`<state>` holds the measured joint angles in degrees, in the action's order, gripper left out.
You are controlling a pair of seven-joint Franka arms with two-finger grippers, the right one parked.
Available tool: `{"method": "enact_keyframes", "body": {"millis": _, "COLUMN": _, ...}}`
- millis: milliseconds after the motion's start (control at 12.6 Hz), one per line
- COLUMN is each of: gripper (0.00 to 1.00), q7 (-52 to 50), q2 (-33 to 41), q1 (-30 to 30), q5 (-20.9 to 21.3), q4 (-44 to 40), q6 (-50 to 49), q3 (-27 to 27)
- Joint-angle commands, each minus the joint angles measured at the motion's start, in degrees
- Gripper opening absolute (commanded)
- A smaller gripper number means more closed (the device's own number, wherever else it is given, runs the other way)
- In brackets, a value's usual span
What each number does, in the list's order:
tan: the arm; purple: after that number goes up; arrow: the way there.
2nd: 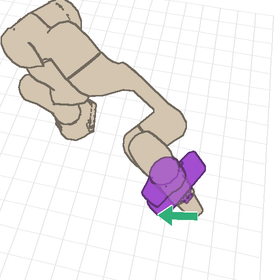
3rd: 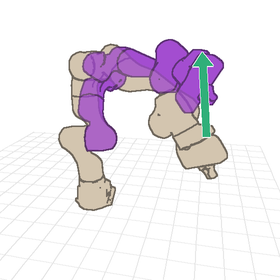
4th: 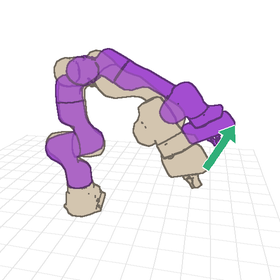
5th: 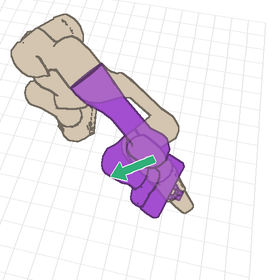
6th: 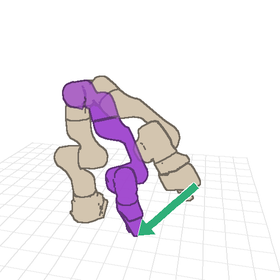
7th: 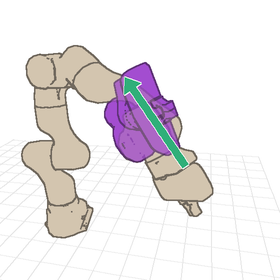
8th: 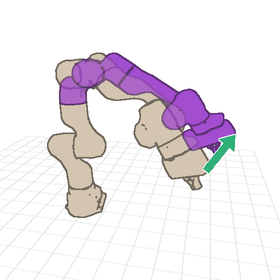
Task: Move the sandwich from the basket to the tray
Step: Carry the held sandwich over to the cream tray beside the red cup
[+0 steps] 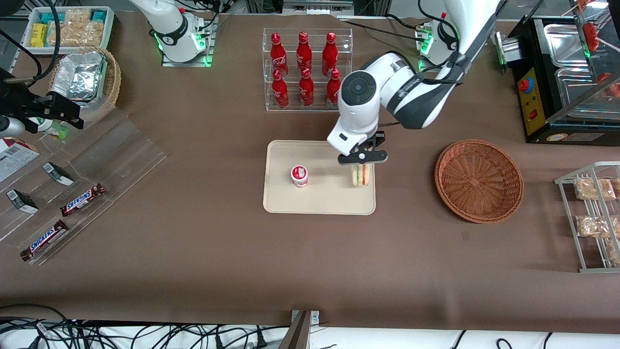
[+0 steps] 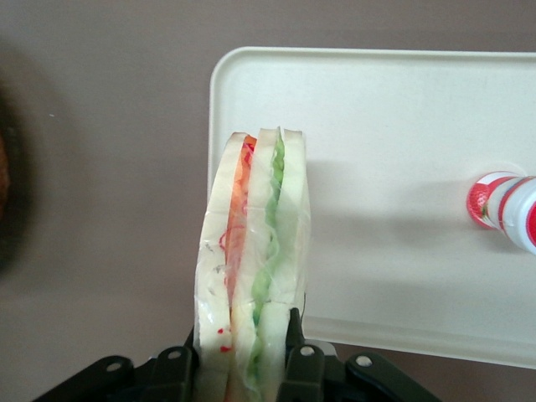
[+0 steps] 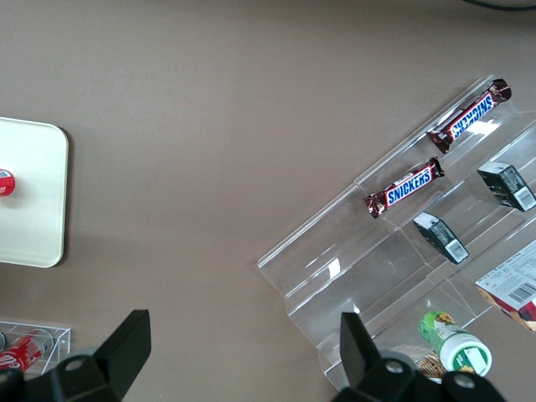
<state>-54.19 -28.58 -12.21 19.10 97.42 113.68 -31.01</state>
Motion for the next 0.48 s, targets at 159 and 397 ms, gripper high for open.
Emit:
{"method": "enact_keyframes", "body": {"millis": 159, "gripper": 0.37, "q7": -11.17, "q2": -6.82, "q1": -3.34, "q5": 11.01, "q4": -1.97, "q6": 5.58, "q3": 0.25}}
{"method": "enact_keyframes", "body": {"millis": 397, "gripper": 0.37, "q7": -13.75, "q2": -9.21, "q1": -3.78, "q5": 13.85, "q4": -2.06, "q6": 7.52, "q3": 0.33}}
